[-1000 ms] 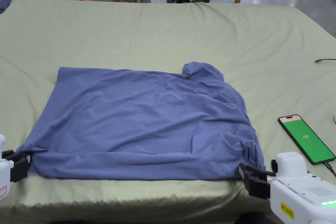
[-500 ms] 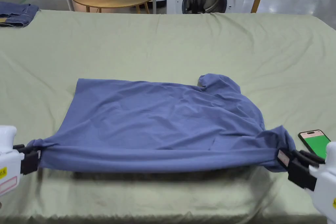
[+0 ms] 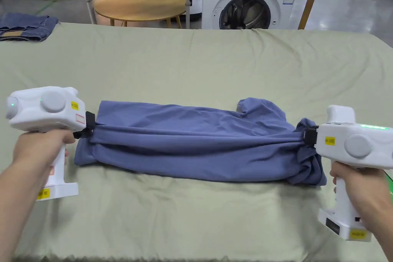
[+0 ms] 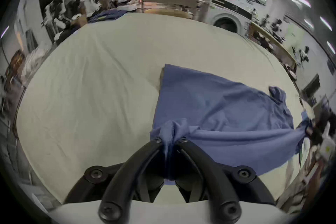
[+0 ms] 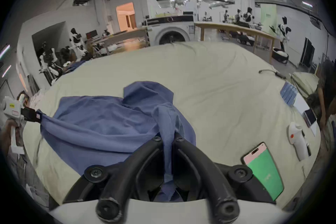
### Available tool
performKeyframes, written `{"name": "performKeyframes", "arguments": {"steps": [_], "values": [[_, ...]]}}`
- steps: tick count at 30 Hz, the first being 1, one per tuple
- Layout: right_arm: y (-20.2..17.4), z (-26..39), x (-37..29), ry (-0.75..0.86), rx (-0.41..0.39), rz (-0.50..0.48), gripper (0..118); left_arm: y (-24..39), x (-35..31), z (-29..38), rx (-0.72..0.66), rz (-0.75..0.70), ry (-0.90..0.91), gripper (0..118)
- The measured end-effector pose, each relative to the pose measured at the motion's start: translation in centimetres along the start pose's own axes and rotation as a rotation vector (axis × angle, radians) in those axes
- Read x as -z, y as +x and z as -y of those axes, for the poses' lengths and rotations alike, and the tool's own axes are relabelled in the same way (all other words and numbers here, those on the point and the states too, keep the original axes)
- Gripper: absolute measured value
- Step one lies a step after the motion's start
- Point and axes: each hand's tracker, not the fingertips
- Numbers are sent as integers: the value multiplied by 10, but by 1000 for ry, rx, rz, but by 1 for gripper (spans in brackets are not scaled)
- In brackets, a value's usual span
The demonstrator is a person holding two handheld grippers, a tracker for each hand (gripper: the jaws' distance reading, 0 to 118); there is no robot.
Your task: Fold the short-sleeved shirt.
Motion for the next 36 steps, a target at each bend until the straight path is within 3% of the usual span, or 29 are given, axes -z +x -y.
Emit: {"name": "performKeyframes", "arguments": {"steps": [1,2,4,5,9,13,14,15,17,18,21,30,31,32,33,34,36], "values": [[0,3,2,-3,19,-15,13,3,2,1,-7,-7,1,24],[1,7,0,11,24,-22,35,5,-2,7,1,-10,8,40],[2,10,-8,26,15,-22,105,8,-12,16,29,-33,78,92],[0,12,-17,35,0,-25,112,8,-20,21,33,-20,117,98],[-19,29,-76,205,-161,-56,112,22,-89,70,118,-18,409,98],[-47,61,-119,321,-197,-90,112,40,-128,132,220,-4,568,98],[-53,71,-126,341,-206,-90,110,37,-125,141,225,23,574,94],[-59,80,-132,355,-210,-98,102,36,-125,153,226,61,537,81],[-68,91,-132,346,-228,-105,37,32,-121,173,209,82,468,17],[-72,96,-131,336,-235,-98,2,25,-113,176,194,62,417,0],[-71,100,-132,306,-201,-149,0,12,-106,187,214,29,392,0],[-66,108,-122,267,-182,-136,0,-37,-60,157,133,-13,320,0],[-64,108,-121,263,-179,-133,0,-37,-53,150,128,-28,308,31],[-63,110,-120,257,-178,-131,0,-38,-46,143,130,-40,306,76],[-61,110,-119,251,-175,-129,0,-41,-34,132,128,-41,292,112],[-59,109,-118,248,-172,-125,0,-33,-31,128,131,-51,262,118],[-54,111,-117,240,-164,-119,0,-29,-17,116,129,-74,252,118]]}}
